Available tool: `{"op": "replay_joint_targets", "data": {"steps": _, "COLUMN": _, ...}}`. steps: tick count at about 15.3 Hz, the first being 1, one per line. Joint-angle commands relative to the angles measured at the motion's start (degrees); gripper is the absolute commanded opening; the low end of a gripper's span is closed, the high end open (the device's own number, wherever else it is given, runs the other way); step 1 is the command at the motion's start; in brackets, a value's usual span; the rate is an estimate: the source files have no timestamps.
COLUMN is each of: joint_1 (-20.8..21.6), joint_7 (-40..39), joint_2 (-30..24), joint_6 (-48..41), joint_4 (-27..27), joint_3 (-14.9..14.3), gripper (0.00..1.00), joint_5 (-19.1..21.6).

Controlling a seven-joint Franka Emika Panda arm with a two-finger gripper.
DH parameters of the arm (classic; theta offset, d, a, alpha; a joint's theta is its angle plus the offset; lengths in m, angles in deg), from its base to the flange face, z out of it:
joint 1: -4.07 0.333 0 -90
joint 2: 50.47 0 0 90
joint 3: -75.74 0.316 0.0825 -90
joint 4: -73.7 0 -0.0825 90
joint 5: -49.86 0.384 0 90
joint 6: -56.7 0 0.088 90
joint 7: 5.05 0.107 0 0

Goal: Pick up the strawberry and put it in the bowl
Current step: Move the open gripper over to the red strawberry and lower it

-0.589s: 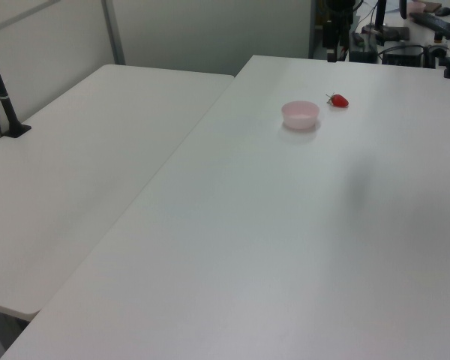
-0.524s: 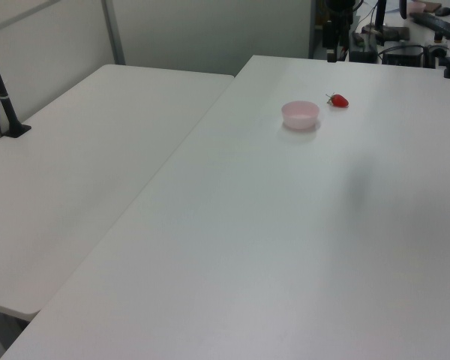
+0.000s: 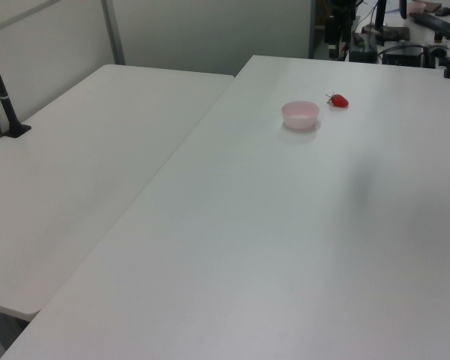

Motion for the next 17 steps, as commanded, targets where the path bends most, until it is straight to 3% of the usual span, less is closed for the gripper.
{"op": "replay_joint_targets", "data": {"steps": 1, "joint_1": -0.37, "joint_7": -1.32, "joint_2": -1.86, "joint_6": -0.96, "joint_4": 1.47, "joint_3": -0.24, "gripper": 1.0, "joint_5": 1.13}}
{"op": "replay_joint_targets", "data": {"steps": 9, "joint_1": -8.54, "joint_7": -4.47, "joint_2": -0.63, "joint_6": 0.09, "joint_4": 0.77, "joint_3": -0.33, "gripper": 1.0, "joint_5": 1.4}}
{"op": "replay_joint_targets", "data": {"steps": 17, "joint_1": -20.05, "joint_7": -12.11, "joint_2": 5.33, "joint_6": 14.49, "joint_4": 0.86, "joint_3": -0.24, "gripper": 1.0, "joint_5": 1.49}}
